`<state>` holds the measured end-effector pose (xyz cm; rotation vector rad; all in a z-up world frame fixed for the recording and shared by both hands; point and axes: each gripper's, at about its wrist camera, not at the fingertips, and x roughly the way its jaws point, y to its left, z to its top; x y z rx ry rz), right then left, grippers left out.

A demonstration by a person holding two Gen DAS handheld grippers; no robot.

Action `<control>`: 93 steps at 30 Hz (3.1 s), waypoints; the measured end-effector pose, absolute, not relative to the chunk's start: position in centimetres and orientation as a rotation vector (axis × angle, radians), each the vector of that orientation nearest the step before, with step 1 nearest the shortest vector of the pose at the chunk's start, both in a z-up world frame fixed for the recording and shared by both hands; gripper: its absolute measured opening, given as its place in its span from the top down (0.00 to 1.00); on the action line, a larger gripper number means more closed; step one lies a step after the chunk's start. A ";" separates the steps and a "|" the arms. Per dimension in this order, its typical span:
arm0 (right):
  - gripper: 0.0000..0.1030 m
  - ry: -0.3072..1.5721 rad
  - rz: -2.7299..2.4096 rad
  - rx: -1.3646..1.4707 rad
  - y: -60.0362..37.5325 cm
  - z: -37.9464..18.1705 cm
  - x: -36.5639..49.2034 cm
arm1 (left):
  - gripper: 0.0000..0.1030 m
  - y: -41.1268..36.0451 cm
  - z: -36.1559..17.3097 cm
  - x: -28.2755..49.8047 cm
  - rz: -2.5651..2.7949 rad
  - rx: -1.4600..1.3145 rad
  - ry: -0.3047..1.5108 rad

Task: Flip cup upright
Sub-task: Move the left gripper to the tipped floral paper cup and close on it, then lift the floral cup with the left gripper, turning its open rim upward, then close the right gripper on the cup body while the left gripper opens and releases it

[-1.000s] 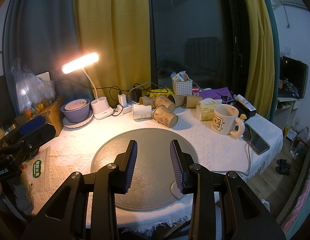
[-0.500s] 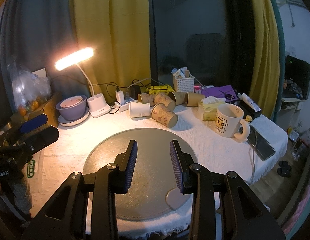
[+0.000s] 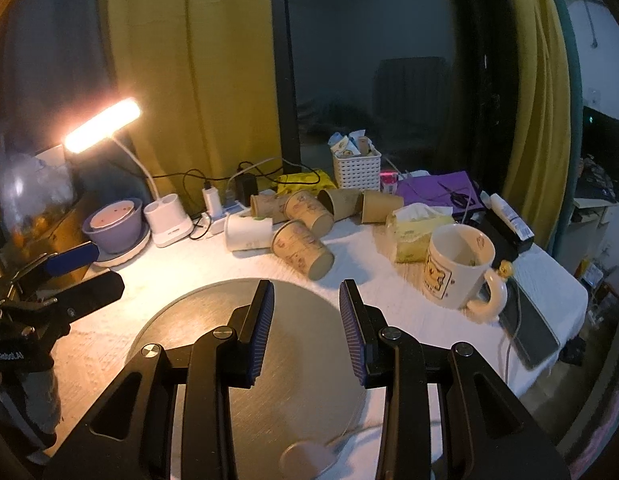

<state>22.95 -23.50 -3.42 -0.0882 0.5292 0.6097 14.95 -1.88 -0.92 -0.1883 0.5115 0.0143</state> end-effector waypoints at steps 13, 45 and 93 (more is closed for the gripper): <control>0.65 0.571 0.626 -0.107 -23.7 -5.2 31.7 | 0.09 -2.1 -4.0 25.0 0.043 -0.277 0.629; 0.65 0.610 0.751 -0.146 -20.6 -8.3 45.5 | 0.29 -0.8 -14.6 41.5 0.090 -0.632 0.896; 0.29 0.692 1.019 0.080 -17.6 -4.1 27.1 | 0.40 -4.4 -6.2 16.7 -0.020 -0.023 0.525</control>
